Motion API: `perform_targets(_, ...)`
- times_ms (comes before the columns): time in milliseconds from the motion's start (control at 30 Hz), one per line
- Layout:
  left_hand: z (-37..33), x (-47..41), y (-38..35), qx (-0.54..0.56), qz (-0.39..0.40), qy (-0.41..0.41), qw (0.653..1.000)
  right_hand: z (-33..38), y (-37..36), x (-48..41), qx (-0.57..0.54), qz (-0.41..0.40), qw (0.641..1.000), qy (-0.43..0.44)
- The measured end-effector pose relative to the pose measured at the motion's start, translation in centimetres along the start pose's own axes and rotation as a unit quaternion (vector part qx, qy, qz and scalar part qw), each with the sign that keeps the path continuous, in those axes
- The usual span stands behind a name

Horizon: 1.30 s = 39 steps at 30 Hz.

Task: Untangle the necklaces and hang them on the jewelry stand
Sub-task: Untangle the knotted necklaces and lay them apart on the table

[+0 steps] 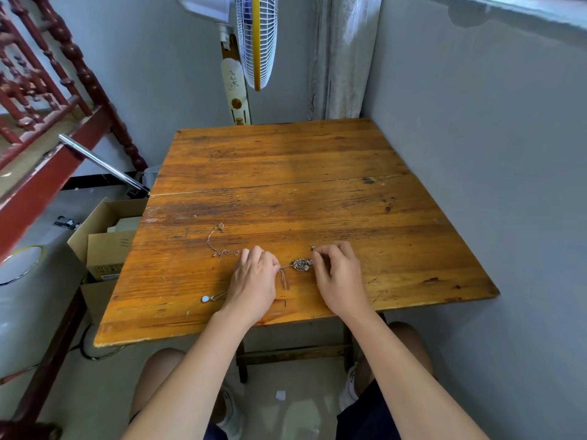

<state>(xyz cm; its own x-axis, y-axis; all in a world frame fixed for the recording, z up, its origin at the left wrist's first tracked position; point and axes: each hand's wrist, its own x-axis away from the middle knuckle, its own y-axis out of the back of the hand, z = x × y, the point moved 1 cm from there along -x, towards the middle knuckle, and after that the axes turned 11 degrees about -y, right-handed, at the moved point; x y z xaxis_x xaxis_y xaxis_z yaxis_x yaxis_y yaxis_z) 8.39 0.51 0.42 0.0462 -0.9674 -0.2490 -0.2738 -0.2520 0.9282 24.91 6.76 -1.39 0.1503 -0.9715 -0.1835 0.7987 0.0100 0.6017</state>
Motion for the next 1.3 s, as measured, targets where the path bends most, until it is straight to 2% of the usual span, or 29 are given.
perform_targets(100, 0.6, 0.5, 0.4, 0.006, 0.01, 0.002, 1.0, 0.3, 0.0, 0.2, 0.066, 0.032, 0.997, 0.016)
perform_targets(200, 1.3, 1.0, 0.6, 0.008, 0.013, 0.004, 1.0, 0.6, -0.2, 0.3, 0.101, 0.025, 0.993, 0.051)
perform_targets(367, 1.9, 2.1, 0.8, 0.013, 0.009, 0.015, 1.0, 0.6, 0.3, 0.2, 0.008, 0.005, 1.0, -0.03)
perform_targets(667, 2.4, 3.0, 1.0, 0.015, -0.015, 0.025, 0.999, 0.4, 0.2, 0.0, -0.033, -0.107, 0.989, -0.093)
perform_targets(733, 2.4, 3.0, 1.0, 0.012, -0.018, 0.025, 0.999, 0.3, 0.2, 0.0, -0.025, -0.082, 0.994, -0.066)
perform_targets(867, 1.9, 2.7, 1.0, 0.018, -0.037, 0.028, 0.999, 0.4, 0.0, 0.4, 0.031, 0.031, 0.999, 0.0)
perform_targets(1033, -0.2, 1.2, 0.7, 0.03, -0.054, -0.003, 0.998, 0.1, -0.4, 0.1, 0.063, 0.018, 0.997, 0.033)
perform_targets(1133, -0.6, 0.9, 0.4, 0.048, -0.075, 0.006, 0.996, 0.0, -0.5, 0.0, 0.059, 0.009, 0.998, 0.034)
perform_targets(1300, -0.4, 0.7, -0.2, 0.033, -0.057, 0.014, 0.998, 0.1, -0.3, -0.1, 0.007, -0.01, 1.0, -0.005)
